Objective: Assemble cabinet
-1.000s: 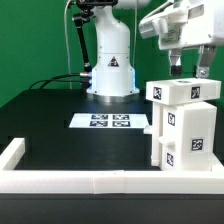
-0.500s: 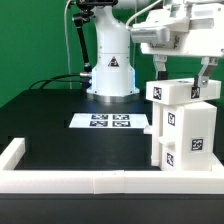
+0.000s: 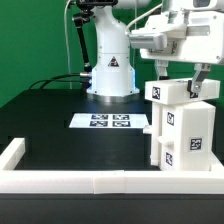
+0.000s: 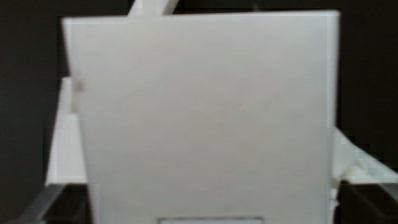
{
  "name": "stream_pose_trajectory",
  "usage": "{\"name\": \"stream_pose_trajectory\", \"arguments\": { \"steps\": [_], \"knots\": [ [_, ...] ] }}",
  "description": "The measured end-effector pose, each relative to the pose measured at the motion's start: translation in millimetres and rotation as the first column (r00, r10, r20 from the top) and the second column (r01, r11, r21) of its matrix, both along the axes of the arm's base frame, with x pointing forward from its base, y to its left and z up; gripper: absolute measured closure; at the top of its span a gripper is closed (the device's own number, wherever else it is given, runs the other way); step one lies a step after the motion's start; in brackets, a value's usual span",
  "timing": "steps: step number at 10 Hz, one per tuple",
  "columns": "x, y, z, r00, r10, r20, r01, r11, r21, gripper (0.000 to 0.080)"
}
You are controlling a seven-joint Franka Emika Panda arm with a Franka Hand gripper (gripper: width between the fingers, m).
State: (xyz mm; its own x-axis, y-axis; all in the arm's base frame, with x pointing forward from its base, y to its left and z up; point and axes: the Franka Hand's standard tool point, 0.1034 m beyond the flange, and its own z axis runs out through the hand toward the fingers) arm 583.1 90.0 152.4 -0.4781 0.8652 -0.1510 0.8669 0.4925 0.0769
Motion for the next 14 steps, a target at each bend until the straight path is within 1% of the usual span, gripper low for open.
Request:
{"name": "stream_pose_trajectory", "arguments": {
  "steps": [1,2,3,4,6,8,10,13,14],
  "knots": [
    [0.1,-0.4,0.0,1.000,-0.019,0.002,0.019,1.000,0.003,0.0204],
    [0.1,-0.5,0.0,1.000,-0.020,0.002,0.020,1.000,0.003,0.0239],
    [0.0,-1.0,0.2,0.999,-0.050,0.001,0.050,0.999,0.007,0.0239],
    [-0.1,-2.9,0.4,0.986,-0.166,-0.002,0.166,0.986,0.017,0.0239],
    [-0.3,-2.0,-0.1,0.943,-0.333,0.008,0.332,0.942,0.042,0.0239],
    [0.6,-0.4,1.3,0.855,-0.518,0.018,0.516,0.853,0.076,0.0239],
    [-1.5,-0.3,1.5,0.724,-0.689,0.010,0.686,0.722,0.093,0.0239],
    [-5.0,-1.2,1.0,0.538,-0.843,0.000,0.838,0.535,0.104,0.0239],
    [-5.1,2.5,1.6,0.447,-0.894,-0.001,0.888,0.444,0.121,0.0239]
  ]
}}
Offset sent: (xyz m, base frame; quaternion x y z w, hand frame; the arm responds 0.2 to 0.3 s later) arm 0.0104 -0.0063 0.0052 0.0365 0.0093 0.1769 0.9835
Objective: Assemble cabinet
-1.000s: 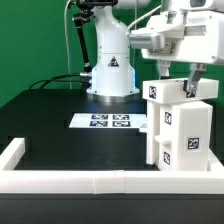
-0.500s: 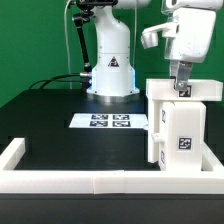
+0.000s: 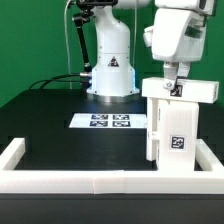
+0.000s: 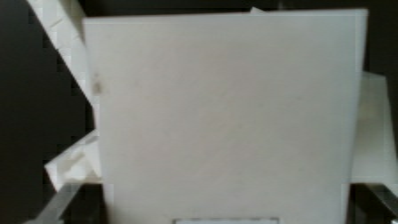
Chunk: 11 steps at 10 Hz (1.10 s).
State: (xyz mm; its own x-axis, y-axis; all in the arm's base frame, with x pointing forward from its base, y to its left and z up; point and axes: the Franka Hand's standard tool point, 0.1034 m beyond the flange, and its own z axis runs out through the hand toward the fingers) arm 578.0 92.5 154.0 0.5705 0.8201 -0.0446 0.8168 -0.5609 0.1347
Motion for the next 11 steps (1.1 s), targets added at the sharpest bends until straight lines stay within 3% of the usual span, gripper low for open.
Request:
{"name": "stream_pose_trajectory", "arguments": {
  "steps": [6,11],
  "knots": [
    [-1.1,10.2,1.0,0.914,-0.406,0.030,0.404,0.914,0.046,0.0239],
    [-2.2,12.9,0.3,0.760,-0.649,0.032,0.645,0.759,0.089,0.0239]
  ]
}}
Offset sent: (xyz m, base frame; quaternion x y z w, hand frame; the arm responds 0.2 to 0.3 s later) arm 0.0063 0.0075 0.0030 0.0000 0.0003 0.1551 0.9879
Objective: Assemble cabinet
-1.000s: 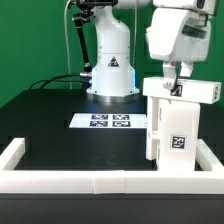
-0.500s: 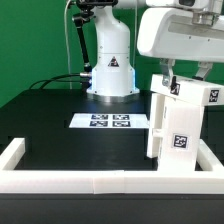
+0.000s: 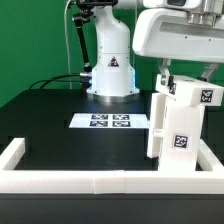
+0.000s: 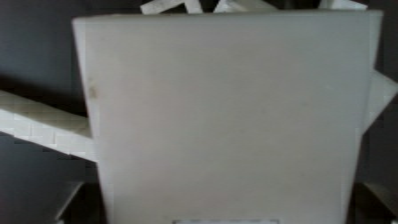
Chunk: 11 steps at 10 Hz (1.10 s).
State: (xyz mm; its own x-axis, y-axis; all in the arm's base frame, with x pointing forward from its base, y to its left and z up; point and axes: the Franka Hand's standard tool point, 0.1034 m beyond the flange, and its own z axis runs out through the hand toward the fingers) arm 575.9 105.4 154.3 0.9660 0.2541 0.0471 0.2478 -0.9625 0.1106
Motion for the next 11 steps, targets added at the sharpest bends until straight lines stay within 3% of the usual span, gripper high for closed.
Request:
{"name": "stream_pose_trajectory", "arguments": {
  "steps": [1,4,11],
  "knots": [
    [-0.7,2.7,-0.9,0.990,-0.141,0.014,0.140,0.989,0.040,0.0239],
    [-2.1,12.6,-1.5,0.920,-0.393,0.014,0.390,0.916,0.095,0.0238],
    [-4.5,-0.3,-3.1,0.744,-0.668,-0.001,0.665,0.741,0.099,0.0238]
  ]
}}
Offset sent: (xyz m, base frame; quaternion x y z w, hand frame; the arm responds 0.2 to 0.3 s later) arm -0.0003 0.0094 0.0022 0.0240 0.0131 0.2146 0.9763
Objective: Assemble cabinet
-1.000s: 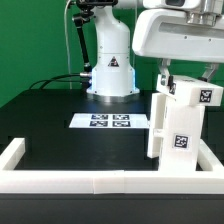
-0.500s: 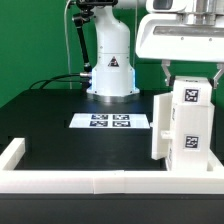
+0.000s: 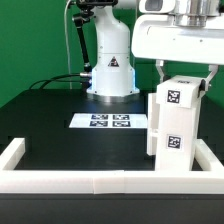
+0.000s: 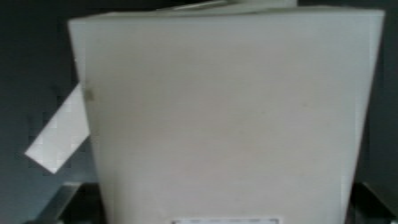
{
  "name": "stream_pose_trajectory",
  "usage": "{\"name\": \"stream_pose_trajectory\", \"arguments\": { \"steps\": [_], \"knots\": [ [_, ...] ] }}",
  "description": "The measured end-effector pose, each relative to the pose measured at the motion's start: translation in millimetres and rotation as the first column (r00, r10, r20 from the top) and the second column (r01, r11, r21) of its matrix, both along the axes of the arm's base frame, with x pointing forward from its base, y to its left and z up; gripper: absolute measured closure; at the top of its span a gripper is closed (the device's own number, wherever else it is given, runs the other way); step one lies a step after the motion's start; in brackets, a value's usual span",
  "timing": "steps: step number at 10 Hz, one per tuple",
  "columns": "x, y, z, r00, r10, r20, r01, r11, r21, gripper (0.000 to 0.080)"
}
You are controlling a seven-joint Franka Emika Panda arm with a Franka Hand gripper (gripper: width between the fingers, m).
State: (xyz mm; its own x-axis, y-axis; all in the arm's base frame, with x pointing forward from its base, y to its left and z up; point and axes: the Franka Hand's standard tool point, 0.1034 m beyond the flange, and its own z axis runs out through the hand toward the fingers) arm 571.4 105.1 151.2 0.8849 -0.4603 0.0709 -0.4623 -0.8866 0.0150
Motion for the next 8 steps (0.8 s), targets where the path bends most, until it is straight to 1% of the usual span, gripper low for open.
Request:
{"name": "stream_pose_trajectory", "arguments": {
  "steps": [3,4,5,7,8],
  "knots": [
    [-1.1,0.2,1.5,0.999,0.033,-0.003,-0.033,0.999,-0.002,0.0238],
    [-2.3,0.2,5.9,0.999,0.038,0.001,-0.038,0.999,-0.002,0.0074],
    [-4.2,0.6,12.1,0.999,0.040,0.007,-0.040,0.999,-0.002,0.0022],
    [-7.1,1.9,27.3,0.999,0.044,0.010,-0.044,0.999,-0.003,0.0007],
    [-7.0,3.4,32.6,0.999,0.045,0.007,-0.045,0.999,-0.004,0.0001]
  ]
}}
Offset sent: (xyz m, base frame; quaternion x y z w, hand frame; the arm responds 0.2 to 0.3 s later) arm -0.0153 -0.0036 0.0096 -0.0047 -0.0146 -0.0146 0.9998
